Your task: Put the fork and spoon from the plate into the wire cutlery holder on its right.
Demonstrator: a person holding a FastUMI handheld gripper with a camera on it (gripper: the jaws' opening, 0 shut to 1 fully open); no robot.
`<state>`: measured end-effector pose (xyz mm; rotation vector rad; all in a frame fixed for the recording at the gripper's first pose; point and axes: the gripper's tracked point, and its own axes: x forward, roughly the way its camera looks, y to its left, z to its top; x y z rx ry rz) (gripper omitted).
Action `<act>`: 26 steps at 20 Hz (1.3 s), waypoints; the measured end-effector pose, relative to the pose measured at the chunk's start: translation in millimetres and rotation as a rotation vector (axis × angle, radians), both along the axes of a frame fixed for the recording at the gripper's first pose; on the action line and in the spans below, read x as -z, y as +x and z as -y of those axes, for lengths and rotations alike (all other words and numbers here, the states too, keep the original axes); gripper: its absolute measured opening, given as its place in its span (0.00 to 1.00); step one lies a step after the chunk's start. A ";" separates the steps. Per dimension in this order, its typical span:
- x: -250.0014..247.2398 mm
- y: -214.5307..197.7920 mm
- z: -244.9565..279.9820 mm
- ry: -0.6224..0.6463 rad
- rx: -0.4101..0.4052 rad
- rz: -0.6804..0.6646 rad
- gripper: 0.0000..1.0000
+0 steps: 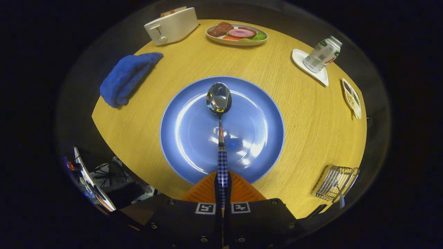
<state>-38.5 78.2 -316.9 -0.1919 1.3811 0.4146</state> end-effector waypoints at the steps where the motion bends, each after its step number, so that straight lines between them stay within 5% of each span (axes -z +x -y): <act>1: -4.5 -0.9 3.3 0.000 0.003 0.000 0.02; 19: -71.6 -39.9 88.9 0.025 0.182 0.012 0.02; 26: -79.4 -75.2 138.0 -0.061 0.220 -0.056 0.02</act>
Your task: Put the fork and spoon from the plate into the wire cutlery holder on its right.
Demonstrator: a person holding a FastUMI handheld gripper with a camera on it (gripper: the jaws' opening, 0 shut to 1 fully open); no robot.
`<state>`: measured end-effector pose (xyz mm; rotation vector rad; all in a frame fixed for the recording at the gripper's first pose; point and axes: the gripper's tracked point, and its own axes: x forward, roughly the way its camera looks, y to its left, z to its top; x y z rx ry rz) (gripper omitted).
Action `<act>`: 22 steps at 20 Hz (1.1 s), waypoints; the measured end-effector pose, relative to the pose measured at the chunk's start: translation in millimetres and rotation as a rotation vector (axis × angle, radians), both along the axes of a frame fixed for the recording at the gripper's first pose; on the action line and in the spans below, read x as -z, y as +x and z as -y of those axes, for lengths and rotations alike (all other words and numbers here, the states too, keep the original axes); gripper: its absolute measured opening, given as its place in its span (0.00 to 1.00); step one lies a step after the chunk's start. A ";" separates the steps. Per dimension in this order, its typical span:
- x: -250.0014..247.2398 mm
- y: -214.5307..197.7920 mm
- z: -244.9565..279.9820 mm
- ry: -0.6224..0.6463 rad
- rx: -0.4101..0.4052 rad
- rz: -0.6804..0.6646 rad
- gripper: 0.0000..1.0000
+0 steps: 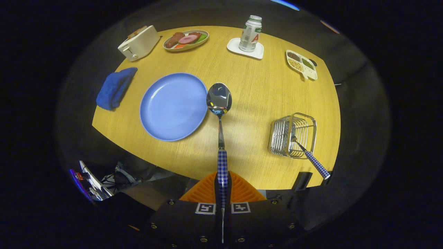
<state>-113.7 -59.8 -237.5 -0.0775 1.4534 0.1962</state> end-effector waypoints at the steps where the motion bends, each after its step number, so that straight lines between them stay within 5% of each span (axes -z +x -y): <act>1: -1.3 -4.8 7.2 -0.011 0.008 -0.009 0.02; 13: -20.3 -40.8 103.9 -0.135 0.156 -0.135 0.02; 22: -6.8 -31.0 133.5 -0.209 0.103 -0.250 0.02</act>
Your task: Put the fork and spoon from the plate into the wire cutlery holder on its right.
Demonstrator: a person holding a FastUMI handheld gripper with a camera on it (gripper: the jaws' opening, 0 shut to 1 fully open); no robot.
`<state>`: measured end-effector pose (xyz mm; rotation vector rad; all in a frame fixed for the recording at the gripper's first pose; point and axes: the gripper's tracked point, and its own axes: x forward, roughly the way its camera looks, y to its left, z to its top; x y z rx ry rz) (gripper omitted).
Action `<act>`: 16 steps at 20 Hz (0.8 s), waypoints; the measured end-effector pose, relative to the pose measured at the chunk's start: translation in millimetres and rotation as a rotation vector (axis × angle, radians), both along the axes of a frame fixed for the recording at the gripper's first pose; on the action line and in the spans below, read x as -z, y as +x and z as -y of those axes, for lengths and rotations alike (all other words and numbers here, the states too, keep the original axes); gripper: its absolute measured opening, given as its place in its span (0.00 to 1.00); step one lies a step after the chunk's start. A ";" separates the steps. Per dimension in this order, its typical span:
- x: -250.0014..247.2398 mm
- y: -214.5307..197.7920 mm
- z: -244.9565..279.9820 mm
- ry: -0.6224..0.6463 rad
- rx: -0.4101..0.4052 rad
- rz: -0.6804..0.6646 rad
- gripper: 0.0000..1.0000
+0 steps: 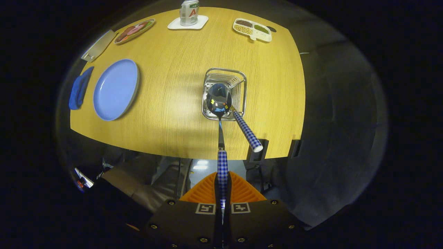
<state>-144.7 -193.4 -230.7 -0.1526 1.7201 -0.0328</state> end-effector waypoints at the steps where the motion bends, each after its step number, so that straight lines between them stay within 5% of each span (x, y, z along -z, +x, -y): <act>1: 0.5 1.5 0.6 -0.003 -0.007 -0.005 0.02; 16: 36.0 24.2 22.2 -0.036 -0.123 -0.178 0.06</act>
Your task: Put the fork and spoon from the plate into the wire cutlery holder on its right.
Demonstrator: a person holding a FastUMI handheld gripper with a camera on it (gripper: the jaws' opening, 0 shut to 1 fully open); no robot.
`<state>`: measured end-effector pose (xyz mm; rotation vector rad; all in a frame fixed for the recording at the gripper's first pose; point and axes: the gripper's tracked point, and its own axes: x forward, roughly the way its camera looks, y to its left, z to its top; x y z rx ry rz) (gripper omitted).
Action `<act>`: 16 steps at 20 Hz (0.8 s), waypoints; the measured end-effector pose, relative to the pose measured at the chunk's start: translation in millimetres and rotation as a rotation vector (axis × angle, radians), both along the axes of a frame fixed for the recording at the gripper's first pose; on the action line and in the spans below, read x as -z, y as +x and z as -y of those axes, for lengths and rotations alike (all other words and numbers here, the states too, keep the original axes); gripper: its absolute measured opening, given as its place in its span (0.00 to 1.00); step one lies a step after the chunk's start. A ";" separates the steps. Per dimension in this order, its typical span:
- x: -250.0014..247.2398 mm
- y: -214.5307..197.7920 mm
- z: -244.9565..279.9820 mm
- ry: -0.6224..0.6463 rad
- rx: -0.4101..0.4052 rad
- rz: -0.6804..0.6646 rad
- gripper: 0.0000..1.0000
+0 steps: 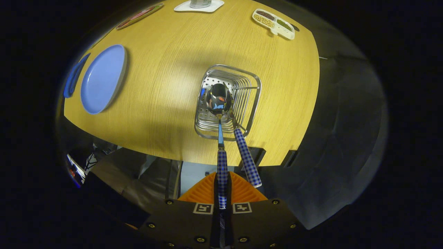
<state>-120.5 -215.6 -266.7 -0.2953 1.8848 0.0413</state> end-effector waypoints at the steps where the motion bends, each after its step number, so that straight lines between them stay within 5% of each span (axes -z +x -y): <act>1: 2.7 2.5 2.0 -0.003 -0.006 -0.012 0.06; 8: 2.0 11.1 7.9 -0.009 -0.025 -0.047 0.12; 10: 0.0 17.1 6.6 -0.007 -0.021 -0.032 0.16; 12: -3.8 21.5 6.8 -0.010 -0.029 -0.018 0.32; 16: 10.9 40.1 5.6 0.016 -0.029 0.027 0.33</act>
